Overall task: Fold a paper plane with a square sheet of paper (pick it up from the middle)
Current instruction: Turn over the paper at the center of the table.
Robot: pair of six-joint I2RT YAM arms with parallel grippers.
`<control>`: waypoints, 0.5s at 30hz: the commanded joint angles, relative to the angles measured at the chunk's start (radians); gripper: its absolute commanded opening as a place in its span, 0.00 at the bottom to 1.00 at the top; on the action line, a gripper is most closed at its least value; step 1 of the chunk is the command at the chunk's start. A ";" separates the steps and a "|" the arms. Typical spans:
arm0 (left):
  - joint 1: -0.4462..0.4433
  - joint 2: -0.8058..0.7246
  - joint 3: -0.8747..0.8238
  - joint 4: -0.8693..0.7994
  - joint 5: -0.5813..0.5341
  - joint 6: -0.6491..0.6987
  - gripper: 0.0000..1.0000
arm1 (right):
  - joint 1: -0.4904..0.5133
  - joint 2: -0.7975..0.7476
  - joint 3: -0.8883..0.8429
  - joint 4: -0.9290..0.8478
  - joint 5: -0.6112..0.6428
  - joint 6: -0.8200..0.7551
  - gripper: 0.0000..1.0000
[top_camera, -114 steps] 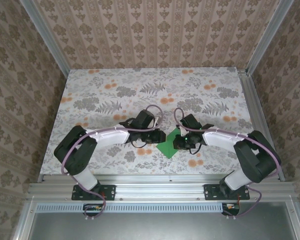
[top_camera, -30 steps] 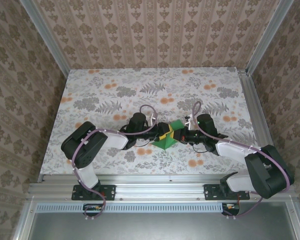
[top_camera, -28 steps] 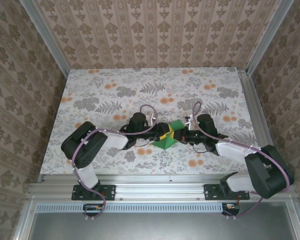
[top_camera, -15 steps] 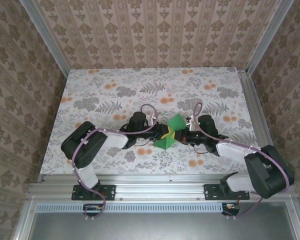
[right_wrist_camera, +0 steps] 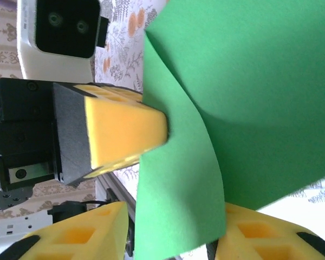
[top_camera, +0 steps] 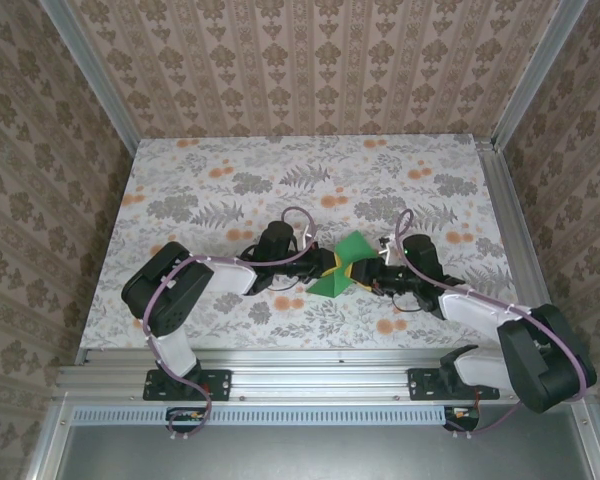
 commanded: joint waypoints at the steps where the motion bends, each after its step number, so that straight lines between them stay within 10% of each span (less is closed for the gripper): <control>1: 0.012 -0.038 0.032 -0.024 0.005 0.021 0.08 | -0.005 -0.034 -0.043 -0.004 0.021 0.067 0.51; 15: -0.006 0.012 0.037 0.102 0.000 -0.070 0.08 | 0.063 0.059 -0.083 0.386 0.084 0.376 0.60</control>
